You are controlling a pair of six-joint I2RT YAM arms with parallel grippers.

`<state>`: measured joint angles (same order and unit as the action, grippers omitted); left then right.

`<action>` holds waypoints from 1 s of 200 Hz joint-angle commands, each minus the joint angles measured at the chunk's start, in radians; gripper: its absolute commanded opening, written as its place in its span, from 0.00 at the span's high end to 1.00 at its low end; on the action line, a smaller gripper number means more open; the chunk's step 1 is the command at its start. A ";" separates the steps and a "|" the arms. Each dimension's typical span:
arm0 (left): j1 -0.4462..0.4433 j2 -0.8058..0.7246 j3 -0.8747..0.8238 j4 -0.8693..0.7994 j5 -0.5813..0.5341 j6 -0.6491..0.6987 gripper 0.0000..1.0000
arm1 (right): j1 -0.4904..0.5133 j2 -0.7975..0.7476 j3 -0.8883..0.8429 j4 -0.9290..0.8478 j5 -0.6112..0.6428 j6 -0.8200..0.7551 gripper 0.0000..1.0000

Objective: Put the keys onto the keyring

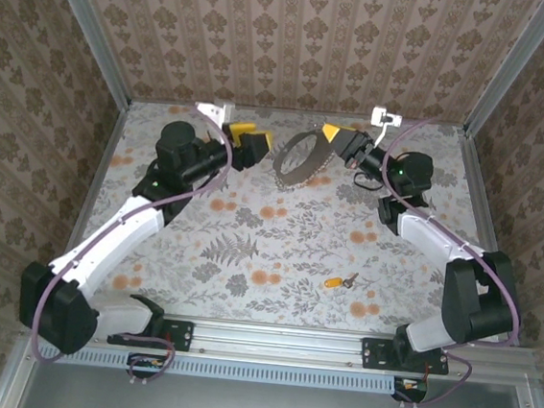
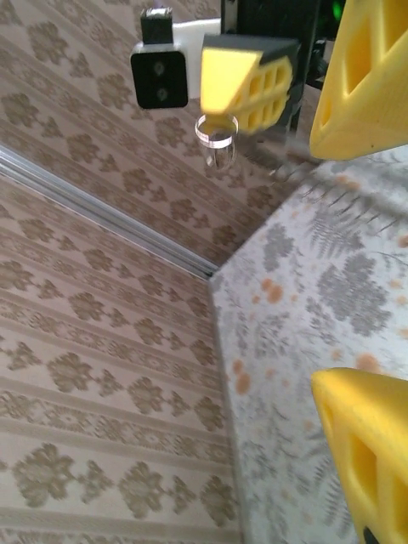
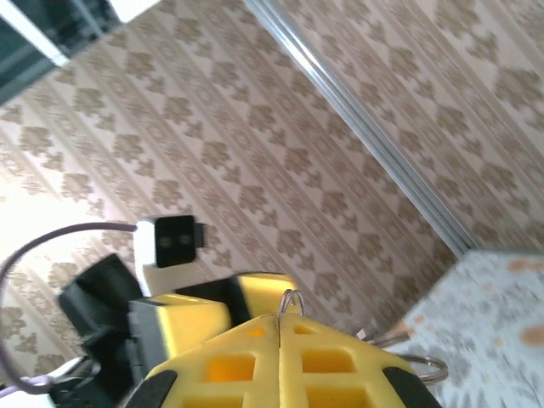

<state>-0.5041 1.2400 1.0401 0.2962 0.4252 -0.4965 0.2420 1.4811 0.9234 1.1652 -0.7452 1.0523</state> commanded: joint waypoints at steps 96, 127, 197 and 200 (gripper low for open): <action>0.028 0.123 0.142 0.368 0.190 -0.197 0.52 | 0.063 -0.057 0.181 0.164 0.045 0.040 1.00; 0.028 0.164 0.147 0.555 0.270 -0.331 0.62 | 0.072 -0.079 0.165 0.162 0.068 0.039 1.00; -0.017 0.257 0.160 0.883 0.300 -0.599 0.75 | 0.087 -0.123 0.119 0.151 0.100 0.042 1.00; -0.022 0.257 0.159 0.882 0.301 -0.597 0.75 | 0.087 -0.124 0.118 0.150 0.101 0.043 1.00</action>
<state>-0.4953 1.4940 1.1595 1.0458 0.6884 -1.0103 0.3218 1.4014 1.0500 1.2575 -0.6899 1.0893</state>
